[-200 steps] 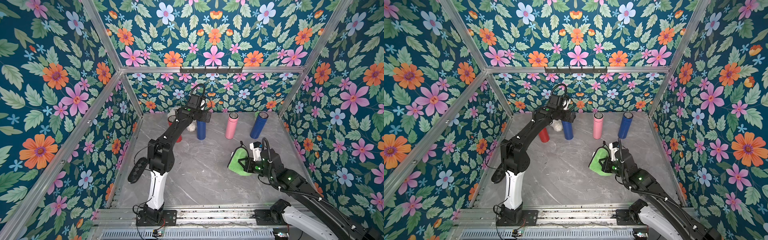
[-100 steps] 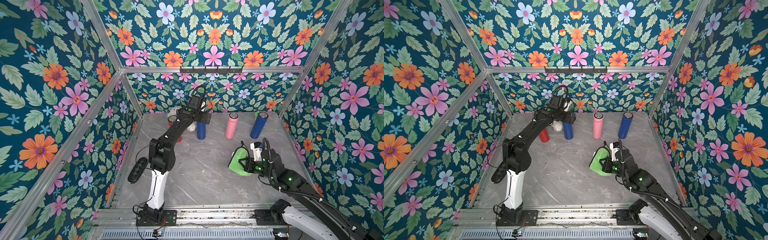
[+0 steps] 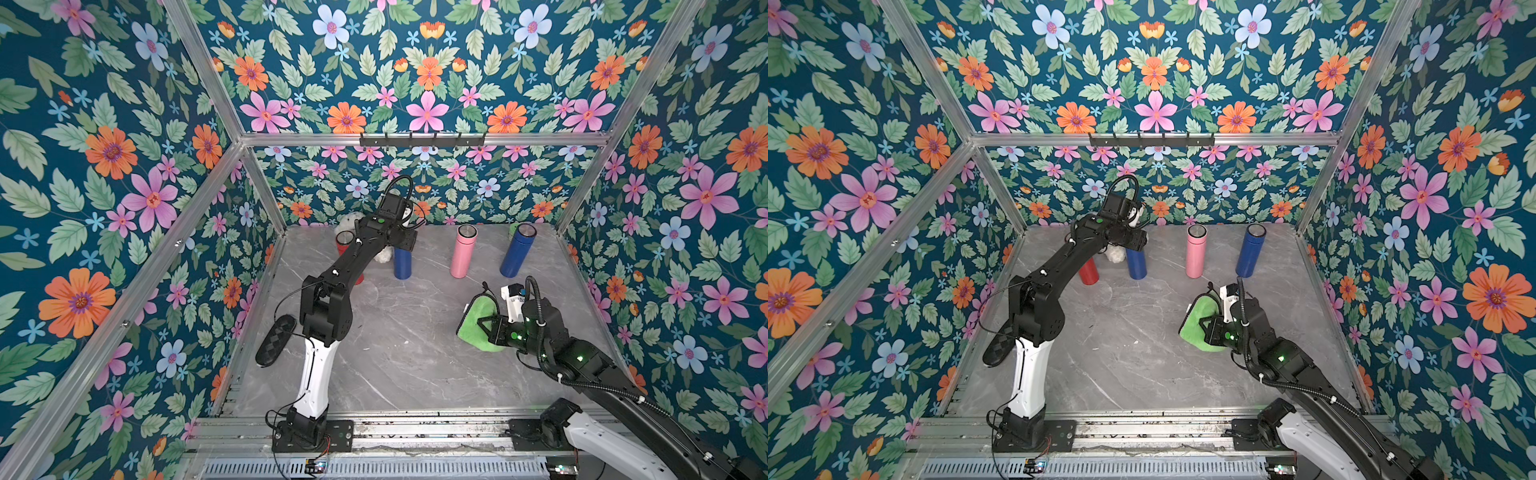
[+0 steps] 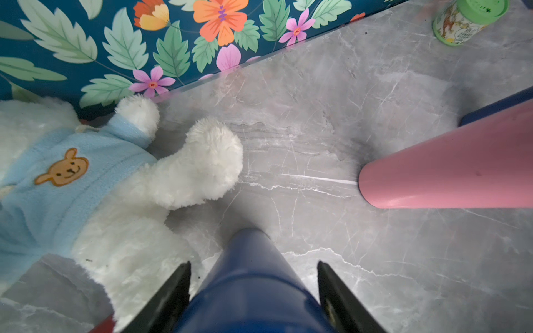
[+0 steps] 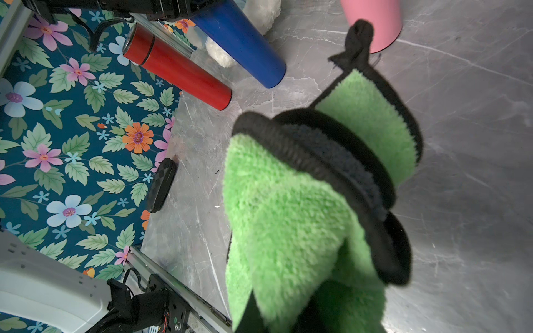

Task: Wipe the surface of the thermos
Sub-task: Pick up the thermos from the center of the board.

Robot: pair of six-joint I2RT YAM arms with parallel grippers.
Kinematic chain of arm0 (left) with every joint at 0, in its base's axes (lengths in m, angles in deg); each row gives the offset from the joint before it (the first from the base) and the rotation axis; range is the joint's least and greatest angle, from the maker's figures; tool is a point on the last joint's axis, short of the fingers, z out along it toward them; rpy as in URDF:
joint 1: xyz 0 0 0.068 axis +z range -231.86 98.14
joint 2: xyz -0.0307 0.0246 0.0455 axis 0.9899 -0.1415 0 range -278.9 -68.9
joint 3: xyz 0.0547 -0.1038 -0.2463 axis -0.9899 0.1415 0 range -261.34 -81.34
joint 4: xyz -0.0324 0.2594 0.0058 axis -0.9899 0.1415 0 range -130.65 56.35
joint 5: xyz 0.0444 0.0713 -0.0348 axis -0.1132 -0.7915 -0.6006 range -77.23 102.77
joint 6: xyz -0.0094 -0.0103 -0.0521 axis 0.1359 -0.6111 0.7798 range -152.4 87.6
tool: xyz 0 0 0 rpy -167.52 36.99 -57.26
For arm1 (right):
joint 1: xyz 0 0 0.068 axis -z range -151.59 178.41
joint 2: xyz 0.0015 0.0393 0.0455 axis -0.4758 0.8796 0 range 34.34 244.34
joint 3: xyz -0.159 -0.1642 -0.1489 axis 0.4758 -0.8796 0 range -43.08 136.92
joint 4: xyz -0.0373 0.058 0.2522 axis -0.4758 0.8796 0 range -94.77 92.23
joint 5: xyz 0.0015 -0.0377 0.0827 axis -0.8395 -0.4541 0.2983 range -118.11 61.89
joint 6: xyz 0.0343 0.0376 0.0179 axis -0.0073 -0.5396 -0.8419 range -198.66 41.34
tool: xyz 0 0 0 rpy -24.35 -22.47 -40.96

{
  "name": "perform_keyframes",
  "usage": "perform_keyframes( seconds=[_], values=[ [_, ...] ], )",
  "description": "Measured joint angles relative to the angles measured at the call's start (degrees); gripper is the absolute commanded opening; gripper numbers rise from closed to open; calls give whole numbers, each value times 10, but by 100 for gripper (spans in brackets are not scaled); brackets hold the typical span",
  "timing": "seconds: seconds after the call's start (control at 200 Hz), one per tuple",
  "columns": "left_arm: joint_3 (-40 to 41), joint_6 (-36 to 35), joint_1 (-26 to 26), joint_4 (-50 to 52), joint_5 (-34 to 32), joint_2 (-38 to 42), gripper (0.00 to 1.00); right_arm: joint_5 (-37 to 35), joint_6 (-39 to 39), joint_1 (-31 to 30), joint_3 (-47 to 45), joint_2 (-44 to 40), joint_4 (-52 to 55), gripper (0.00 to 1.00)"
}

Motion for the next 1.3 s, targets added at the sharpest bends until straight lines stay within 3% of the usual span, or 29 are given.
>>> perform_keyframes(
  seconds=[0.045,0.13,0.315,0.465,0.8,1.08,1.3],
  values=[
    [0,-1,0,0,0,0,33,0,0,0,0,0,0,0],
    [0,-1,0,1,-2,0,0,0,0,0,0,0,0,0],
    [29,-4,0,-1,1,26,0,0,0,0,1,-5,2,0],
    [127,-24,1,-40,29,105,0,0,0,0,3,-9,7,0],
    [392,-117,-5,-157,208,302,0,3,10,0,30,33,-4,0],
    [545,-200,-42,-163,270,436,0,48,24,3,54,145,-118,0],
    [572,-252,-79,-162,251,454,0,113,14,3,66,217,-245,0]
  ],
)
